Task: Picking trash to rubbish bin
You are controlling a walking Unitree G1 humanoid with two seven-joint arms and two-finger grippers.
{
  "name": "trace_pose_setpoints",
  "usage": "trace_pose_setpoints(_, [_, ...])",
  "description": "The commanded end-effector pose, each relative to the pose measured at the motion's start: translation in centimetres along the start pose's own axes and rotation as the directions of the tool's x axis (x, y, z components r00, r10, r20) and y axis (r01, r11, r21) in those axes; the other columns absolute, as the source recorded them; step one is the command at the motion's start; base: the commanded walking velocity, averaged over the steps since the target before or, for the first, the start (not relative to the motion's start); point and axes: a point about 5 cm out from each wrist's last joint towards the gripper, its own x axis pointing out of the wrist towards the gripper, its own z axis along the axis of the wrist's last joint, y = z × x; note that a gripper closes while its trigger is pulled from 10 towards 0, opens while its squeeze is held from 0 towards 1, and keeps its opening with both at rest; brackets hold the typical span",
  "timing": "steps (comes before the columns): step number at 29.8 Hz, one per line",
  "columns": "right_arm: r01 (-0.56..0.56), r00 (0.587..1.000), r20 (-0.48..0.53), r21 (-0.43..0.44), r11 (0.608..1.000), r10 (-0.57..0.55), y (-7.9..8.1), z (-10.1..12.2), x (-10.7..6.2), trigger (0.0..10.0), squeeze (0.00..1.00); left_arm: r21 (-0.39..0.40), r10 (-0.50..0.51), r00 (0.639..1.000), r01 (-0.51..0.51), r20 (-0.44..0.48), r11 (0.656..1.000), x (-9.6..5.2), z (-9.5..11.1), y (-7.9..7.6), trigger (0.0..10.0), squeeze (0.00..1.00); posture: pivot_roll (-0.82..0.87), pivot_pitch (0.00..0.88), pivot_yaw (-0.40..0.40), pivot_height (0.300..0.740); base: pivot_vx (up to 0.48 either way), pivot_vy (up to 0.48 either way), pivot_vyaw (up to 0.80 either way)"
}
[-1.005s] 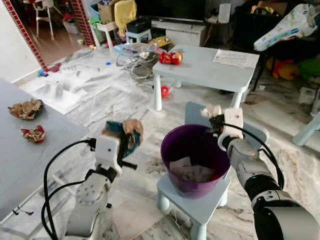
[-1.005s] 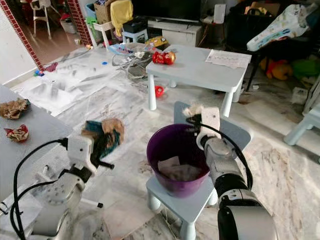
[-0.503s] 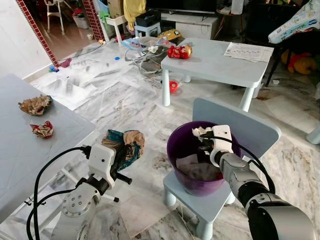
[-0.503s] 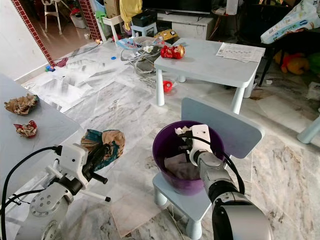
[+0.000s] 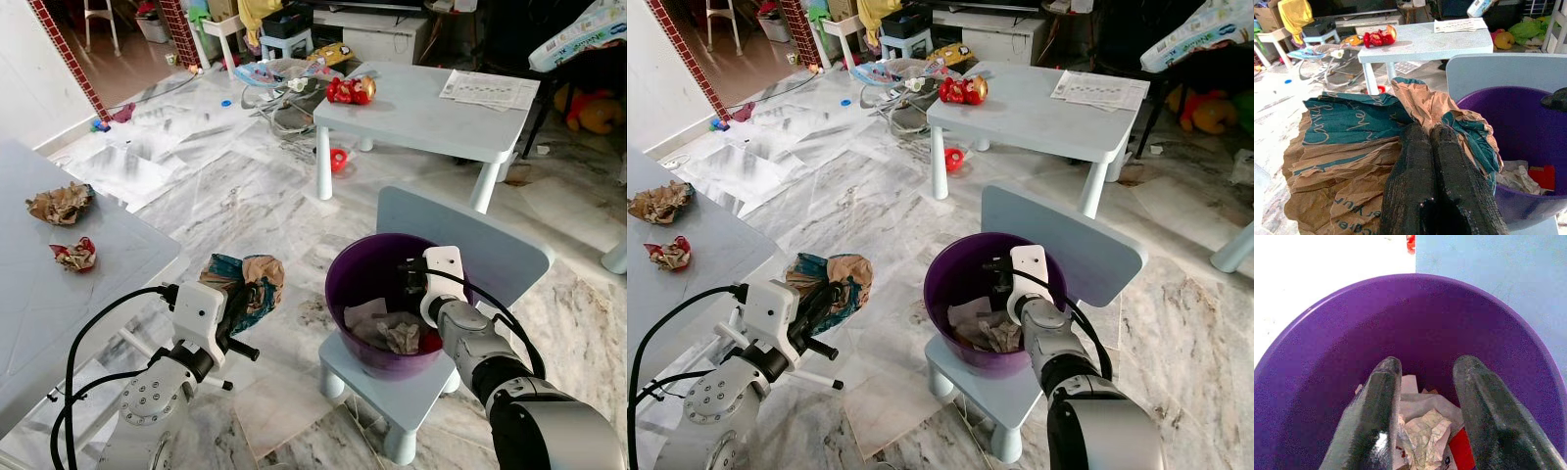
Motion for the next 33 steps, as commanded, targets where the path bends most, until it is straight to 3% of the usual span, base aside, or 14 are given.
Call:
trace_pose_setpoints(1, [0.016,0.999,0.039,-0.009,1.0,-0.015,-0.1,0.8,0.1,10.0,1.0,0.015,0.035,0.999,-0.035,0.013,0.999,0.4,0.4,1.1,0.0,0.0,0.07,0.111,0.103,0.74,0.0,0.0,0.0])
trace_pose_setpoints(9, [0.05,0.983,0.177,-0.014,0.999,-0.047,-1.1,2.1,-0.4,10.0,1.0,0.016,0.042,0.998,-0.042,0.036,0.999,3.2,0.5,1.3,0.0,0.0,-0.01,0.108,0.105,0.74,0.0,0.0,0.0])
trace_pose_setpoints(13, [0.07,0.957,0.283,-0.027,0.997,-0.059,-1.7,3.0,-3.2,10.0,1.0,0.013,-0.005,0.999,0.004,0.039,1.0,7.3,0.5,0.2,0.1,0.0,-0.11,0.113,0.123,0.74,0.0,0.0,-0.32])
trace_pose_setpoints(14, [0.065,0.955,0.29,-0.014,0.998,-0.058,-1.6,3.0,-3.9,10.0,1.0,0.013,-0.014,0.999,0.013,0.033,1.0,8.0,0.5,0.0,2.1,0.0,-0.12,0.115,0.126,0.74,0.0,0.0,-0.8])
trace_pose_setpoints(16, [0.058,0.954,0.294,0.001,0.998,-0.055,-1.5,3.0,-4.6,10.0,1.0,0.014,-0.022,0.999,0.021,0.028,1.0,8.6,0.4,-0.3,2.1,0.0,-0.13,0.116,0.13,0.74,0.0,0.0,-0.8])
trace_pose_setpoints(17, [0.057,0.957,0.286,0.001,0.998,-0.055,-1.4,2.9,-5.0,10.0,0.91,0.016,-0.03,0.999,0.03,0.023,0.999,9.1,0.3,-0.5,3.4,0.0,-0.15,0.118,0.133,0.74,0.0,0.0,-0.79])
trace_pose_setpoints(19, [0.059,0.959,0.279,-0.002,0.998,-0.056,-1.4,2.8,-5.2,10.0,0.91,0.017,-0.036,0.999,0.035,0.02,0.999,9.3,0.2,-0.6,3.4,0.0,-0.15,0.118,0.133,0.74,0.0,0.0,-0.79])
trace_pose_setpoints(20, [0.06,0.962,0.265,0.0,0.998,-0.058,-1.4,2.5,-5.5,10.0,0.74,0.019,-0.044,0.999,0.044,0.012,0.999,9.8,0.2,-1.0,4.3,0.0,-0.17,0.118,0.136,0.74,0.0,0.0,-0.77])
trace_pose_setpoints(21, [0.06,0.962,0.265,0.0,0.998,-0.058,-1.4,2.5,-5.5,10.0,0.74,0.019,-0.044,0.999,0.044,0.012,0.999,9.8,0.2,-1.0,4.3,0.0,-0.17,0.118,0.136,0.74,0.0,0.0,-0.77])
trace_pose_setpoints(22, [0.05,0.972,0.231,0.004,0.999,-0.049,-1.1,1.9,-6.3,10.0,0.53,0.026,-0.068,0.998,0.068,-0.008,0.997,10.9,0.1,-1.7,7.8,0.0,-0.2,0.117,0.143,0.74,0.0,0.0,-0.77])
trace_pose_setpoints(23, [0.048,0.974,0.219,0.006,0.999,-0.048,-0.9,1.7,-6.6,10.0,0.38,0.025,-0.077,0.997,0.077,-0.017,0.997,11.3,0.0,-2.0,10.0,0.0,-0.2,0.117,0.143,0.74,0.0,0.0,-0.77])
trace_pose_setpoints(27, [0.033,0.982,0.187,0.005,0.999,-0.033,-0.4,1.3,-7.3,10.0,0.36,0.002,-0.068,0.996,0.069,-0.051,0.998,11.9,-0.5,-2.3,10.0,0.0,-0.22,0.115,0.146,0.74,0.0,0.0,-0.77])
trace_pose_setpoints(28, [0.024,0.983,0.184,0.006,1.0,-0.025,-0.2,1.3,-7.4,10.0,0.11,0.011,-0.066,0.996,0.067,-0.065,0.998,11.9,-0.7,-2.4,10.0,0.0,-0.22,0.115,0.146,0.74,0.0,0.0,-0.77])
trace_pose_setpoints(33, [-0.035,0.987,0.157,0.017,0.999,0.031,1.0,1.7,-8.2,10.0,0.05,0.016,-0.049,0.989,0.052,-0.141,0.999,12.4,-1.9,-3.1,10.0,0.0,-0.26,0.123,0.157,0.74,0.0,0.0,-0.77])
